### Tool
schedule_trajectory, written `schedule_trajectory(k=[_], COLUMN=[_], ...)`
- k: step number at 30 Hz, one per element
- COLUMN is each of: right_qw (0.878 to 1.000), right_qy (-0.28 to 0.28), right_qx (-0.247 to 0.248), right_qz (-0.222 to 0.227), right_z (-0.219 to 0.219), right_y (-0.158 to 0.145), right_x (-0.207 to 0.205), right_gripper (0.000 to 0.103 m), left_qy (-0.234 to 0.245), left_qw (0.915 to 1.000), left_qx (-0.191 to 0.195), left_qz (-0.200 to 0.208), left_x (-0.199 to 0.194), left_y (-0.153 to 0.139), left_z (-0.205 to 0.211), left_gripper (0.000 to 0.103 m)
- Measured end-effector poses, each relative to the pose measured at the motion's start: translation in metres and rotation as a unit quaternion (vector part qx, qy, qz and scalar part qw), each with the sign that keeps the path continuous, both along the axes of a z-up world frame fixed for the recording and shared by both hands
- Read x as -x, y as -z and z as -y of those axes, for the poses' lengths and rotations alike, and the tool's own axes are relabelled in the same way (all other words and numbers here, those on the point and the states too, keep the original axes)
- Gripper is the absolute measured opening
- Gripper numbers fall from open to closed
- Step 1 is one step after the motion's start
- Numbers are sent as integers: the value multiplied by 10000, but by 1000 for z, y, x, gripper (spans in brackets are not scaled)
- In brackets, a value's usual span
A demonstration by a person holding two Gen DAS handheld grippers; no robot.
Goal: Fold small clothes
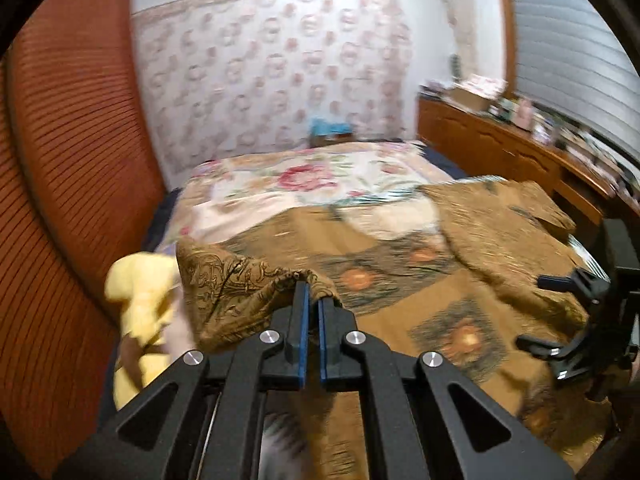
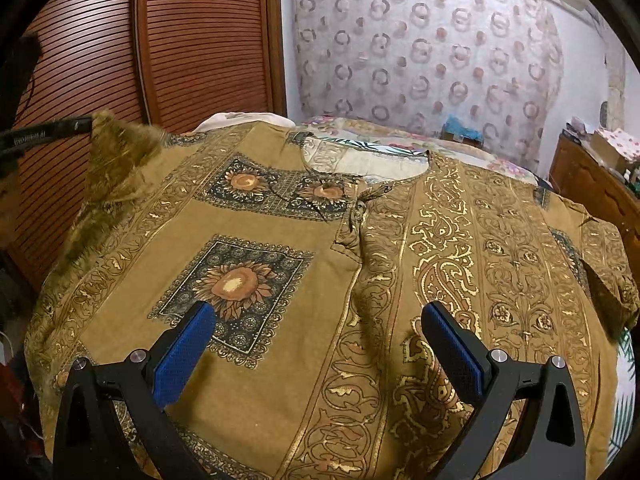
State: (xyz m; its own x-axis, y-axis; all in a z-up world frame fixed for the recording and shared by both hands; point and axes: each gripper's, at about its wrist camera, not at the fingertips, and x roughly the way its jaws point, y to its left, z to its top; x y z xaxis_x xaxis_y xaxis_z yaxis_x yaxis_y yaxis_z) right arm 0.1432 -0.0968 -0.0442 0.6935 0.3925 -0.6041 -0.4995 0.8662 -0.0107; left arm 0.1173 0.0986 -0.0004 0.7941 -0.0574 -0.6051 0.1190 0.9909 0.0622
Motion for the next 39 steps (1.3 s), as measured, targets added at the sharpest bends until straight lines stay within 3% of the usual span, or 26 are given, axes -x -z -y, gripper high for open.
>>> schedule_trajectory(k=[3,7,11,12,14,18,35,39], right_qw=[10000,10000,10000,10000,10000,10000,10000,9999], right_qy=[-1,-1,-2,-5,-7,-12,-20,-28], right_qx=[-11,13,40,41,35,32,73,104], right_qz=[-15,-11,-5,-7,-9,-24,-44,-58], right_z=[1,0,0,1,2,2,3,2], right_y=[-1,0,-1,-1,-2,-1,0,2], right_x=[-2,-1,-1,-2,-2,-2,-3,-1], right_gripper=[102,102,103,102,102,102,102,102], left_qy=[247,394,326,305,226,33,-518,-524], left_qw=[9997,9991,9994,9994,9993,9987,9917,9913], left_qx=[18,90,91,136,283,471,434,368], left_qz=[-83,-96,-36,-29,-20,-212,-1096,-1148], left_x=[-1,12,27,30,35,33,8,4], left_y=[5,11,14,17,21,37,111,119], left_z=[18,23,13,9,0,-7,-45,-44], left_gripper=[6,25,55,67,78,79,79,90])
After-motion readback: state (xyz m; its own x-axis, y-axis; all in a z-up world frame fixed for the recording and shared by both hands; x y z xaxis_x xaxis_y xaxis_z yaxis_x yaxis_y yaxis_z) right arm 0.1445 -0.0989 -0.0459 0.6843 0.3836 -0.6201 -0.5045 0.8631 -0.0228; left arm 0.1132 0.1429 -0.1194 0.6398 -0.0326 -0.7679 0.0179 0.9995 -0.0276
